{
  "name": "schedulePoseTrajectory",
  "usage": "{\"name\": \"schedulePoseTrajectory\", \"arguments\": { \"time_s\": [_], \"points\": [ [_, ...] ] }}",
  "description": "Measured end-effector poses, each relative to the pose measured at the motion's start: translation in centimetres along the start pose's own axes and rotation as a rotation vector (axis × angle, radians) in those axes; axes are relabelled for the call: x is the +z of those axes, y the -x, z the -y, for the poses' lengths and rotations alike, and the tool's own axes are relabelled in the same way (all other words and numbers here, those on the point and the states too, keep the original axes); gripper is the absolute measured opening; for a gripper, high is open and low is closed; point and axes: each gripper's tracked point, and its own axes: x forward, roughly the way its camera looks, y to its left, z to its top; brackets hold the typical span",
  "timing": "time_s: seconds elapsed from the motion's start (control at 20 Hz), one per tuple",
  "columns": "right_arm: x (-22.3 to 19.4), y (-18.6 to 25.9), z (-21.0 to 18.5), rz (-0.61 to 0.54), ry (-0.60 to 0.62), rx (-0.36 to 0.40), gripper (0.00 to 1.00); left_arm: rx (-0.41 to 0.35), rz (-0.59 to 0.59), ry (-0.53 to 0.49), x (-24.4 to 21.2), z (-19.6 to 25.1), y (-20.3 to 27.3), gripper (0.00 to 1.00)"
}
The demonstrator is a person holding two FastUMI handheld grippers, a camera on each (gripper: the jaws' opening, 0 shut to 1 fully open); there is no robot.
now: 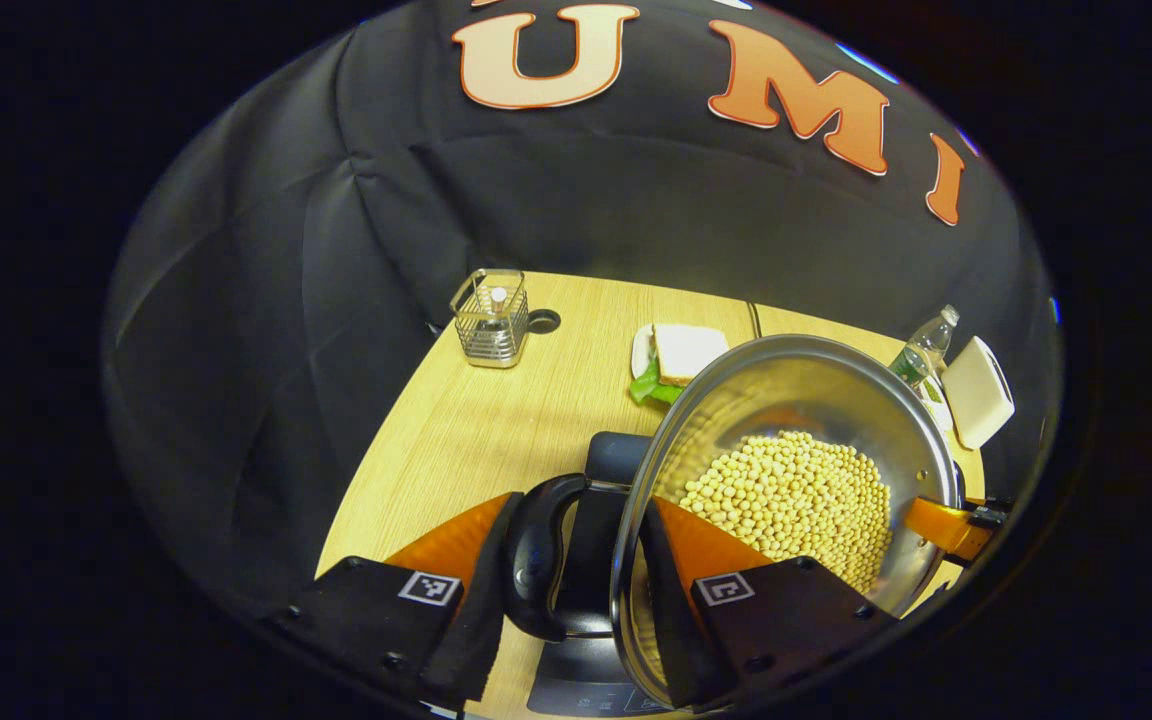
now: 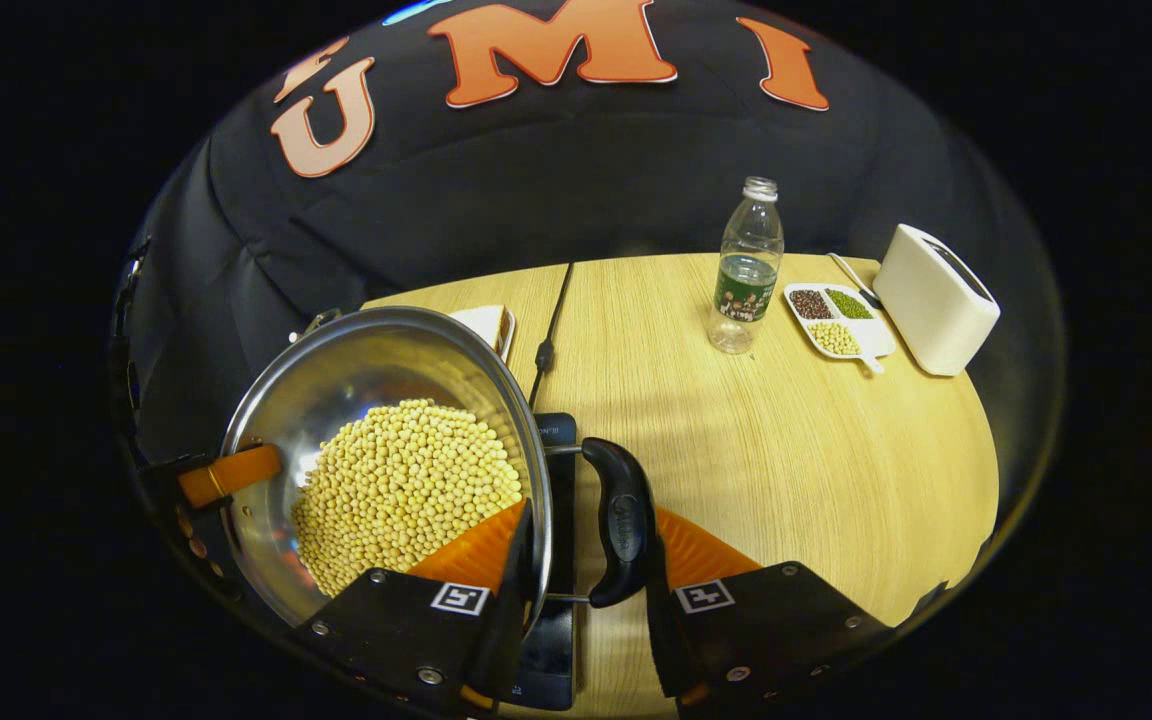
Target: First push the handle of the pot to place it horizontally, then grasp the pot with both hands and set it on the induction cooktop.
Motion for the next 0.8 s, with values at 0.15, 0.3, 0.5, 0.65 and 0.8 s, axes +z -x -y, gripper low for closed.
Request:
{"name": "schedulePoseTrajectory", "arguments": {
  "time_s": [0.15,0.3,0.5,0.65,0.8],
  "points": [
    [0.22,0.38,0.28,-0.026,0.007,-0.013,0.53,-0.006,-0.032,0.014,-0.05,0.09,-0.21,0.71],
    [0.16,0.42,0.38,-0.049,0.007,-0.020,0.53,-0.012,-0.061,0.017,-0.32,0.11,-0.32,0.71],
    [0.31,0.54,0.46,-0.068,0.007,-0.032,0.53,-0.019,-0.082,0.015,-0.40,0.14,-0.54,0.71],
    [0.35,0.77,0.52,-0.078,0.017,-0.036,0.53,-0.020,-0.096,0.018,-0.29,-0.02,-0.60,0.71],
    [0.55,0.66,0.50,-0.055,0.014,-0.033,0.53,-0.029,-0.085,0.028,-0.61,0.00,-0.77,0.71]
  ]
}}
